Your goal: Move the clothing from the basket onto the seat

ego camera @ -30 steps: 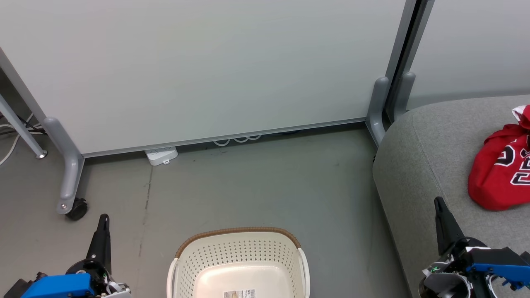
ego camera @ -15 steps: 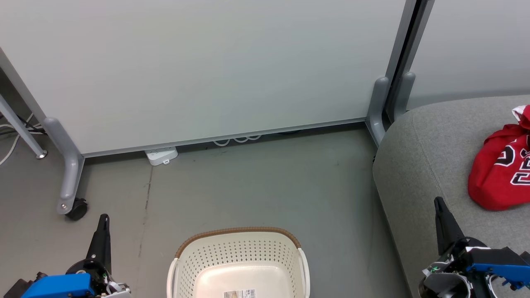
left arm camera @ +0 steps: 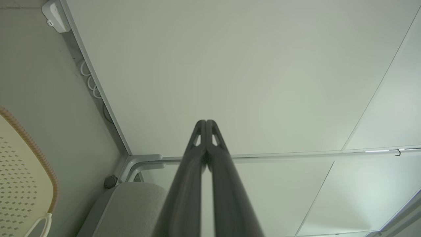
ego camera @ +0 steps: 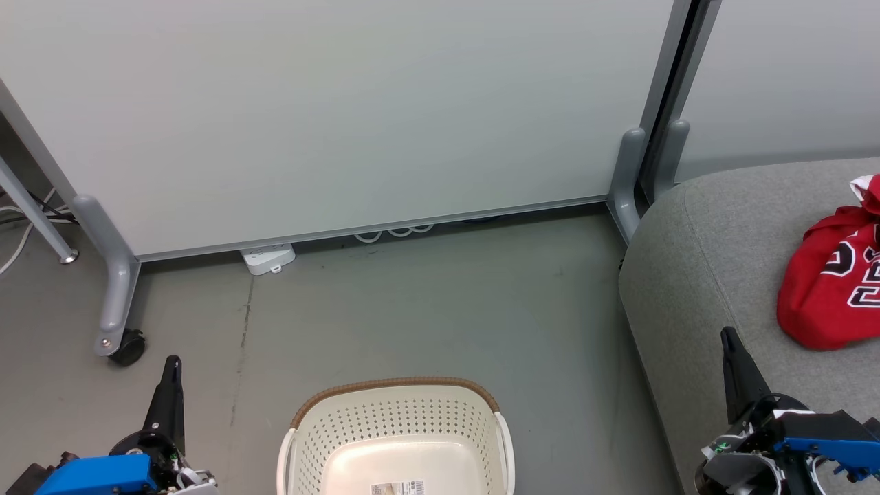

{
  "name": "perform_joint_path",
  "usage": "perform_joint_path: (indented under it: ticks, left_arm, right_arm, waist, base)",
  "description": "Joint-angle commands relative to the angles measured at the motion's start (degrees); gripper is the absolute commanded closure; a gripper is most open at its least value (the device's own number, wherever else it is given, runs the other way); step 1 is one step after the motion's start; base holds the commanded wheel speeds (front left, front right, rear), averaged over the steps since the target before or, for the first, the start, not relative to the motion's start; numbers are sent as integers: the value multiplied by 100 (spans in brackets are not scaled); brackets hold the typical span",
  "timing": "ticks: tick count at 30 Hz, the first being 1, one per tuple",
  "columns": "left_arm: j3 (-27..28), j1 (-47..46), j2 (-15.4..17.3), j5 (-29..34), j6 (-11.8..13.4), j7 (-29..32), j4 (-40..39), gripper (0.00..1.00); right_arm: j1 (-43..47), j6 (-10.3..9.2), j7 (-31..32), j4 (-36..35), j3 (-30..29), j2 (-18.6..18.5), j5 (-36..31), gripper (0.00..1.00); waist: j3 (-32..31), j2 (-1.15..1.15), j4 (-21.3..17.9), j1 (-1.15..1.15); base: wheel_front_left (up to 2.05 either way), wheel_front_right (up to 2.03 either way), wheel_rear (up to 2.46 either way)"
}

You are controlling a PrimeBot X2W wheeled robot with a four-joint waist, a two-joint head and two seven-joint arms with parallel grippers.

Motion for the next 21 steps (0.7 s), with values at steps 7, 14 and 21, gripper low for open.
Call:
perform_joint_path:
  ticks: [7, 14, 21]
  left_arm:
    - [16, -70, 32, -17, -38, 25, -14, 100]
    - [16, -70, 32, -17, -38, 25, -14, 100]
    - [16, -69, 32, -17, -38, 24, -15, 100]
  right_arm:
    - [-54, -2, 16, -19, -5, 17, 19, 100]
    - [-54, -2, 16, -19, -5, 17, 19, 100]
    - [-54, -2, 16, -19, -5, 17, 19, 100]
  waist:
    - [0, 0, 0, 0]
    - [0, 0, 0, 0]
    - [0, 0, 0, 0]
  base:
    - [0, 0, 0]
    - [0, 0, 0]
    - [0, 0, 0]
